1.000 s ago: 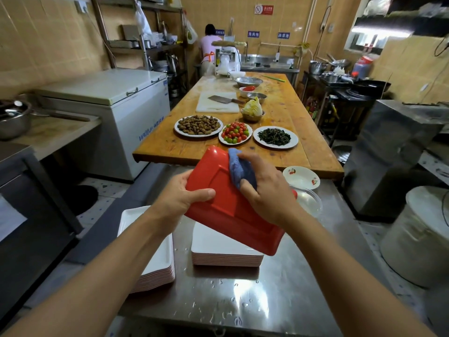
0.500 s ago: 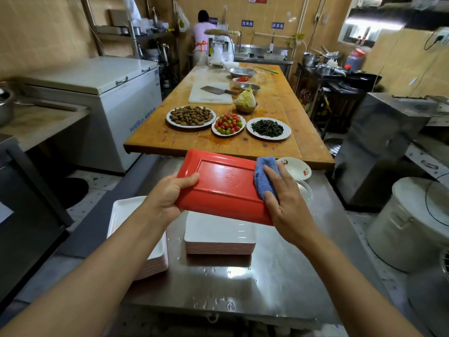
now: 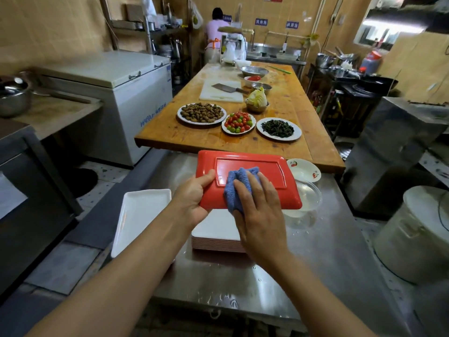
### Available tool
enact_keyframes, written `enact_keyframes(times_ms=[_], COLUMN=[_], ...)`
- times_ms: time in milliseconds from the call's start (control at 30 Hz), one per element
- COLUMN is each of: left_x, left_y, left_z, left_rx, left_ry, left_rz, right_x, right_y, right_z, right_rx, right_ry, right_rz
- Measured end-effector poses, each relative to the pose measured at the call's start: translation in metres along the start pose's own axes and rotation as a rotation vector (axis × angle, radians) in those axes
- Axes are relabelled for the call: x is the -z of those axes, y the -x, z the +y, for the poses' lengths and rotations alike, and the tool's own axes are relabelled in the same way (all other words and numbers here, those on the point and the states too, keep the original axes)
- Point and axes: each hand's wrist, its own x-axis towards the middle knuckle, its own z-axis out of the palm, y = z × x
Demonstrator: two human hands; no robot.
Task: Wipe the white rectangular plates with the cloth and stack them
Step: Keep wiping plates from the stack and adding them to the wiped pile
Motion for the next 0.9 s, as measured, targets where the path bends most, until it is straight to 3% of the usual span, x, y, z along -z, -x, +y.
enact_keyframes(times_ms=[167,400,567,767,900], left_x=[0.013,0.038,0.070,0.095,0.111], left_y=[0.004,0.006,0.013,0.016,0.021], left_z=[-0.003,0.008,0.023,0.027,0.033], left_rx=[0.025,-0.177,-0.194,-0.184,-0.188], left_ry=[0.155,0.068,0.105,0.130,0.124], left_rz=[-0.144,0.033,0.135,0.227,0.262], right_x=[-0.008,-0.019,-0.030,-0.053,-0.062], right_y=[-0.020,-0.053,-0.045,-0.029,-0.032], right_z=[-0.039,-0.035,-0.002,0.000,0.000], right_rx=[0.026,-0.010,-0.080,-0.294,-0.339], right_ry=[-0.066,-0.117,-0.122,-0.540,-0.607], right_rz=[-0.109,-0.272,-0.256,-0.154,-0.136])
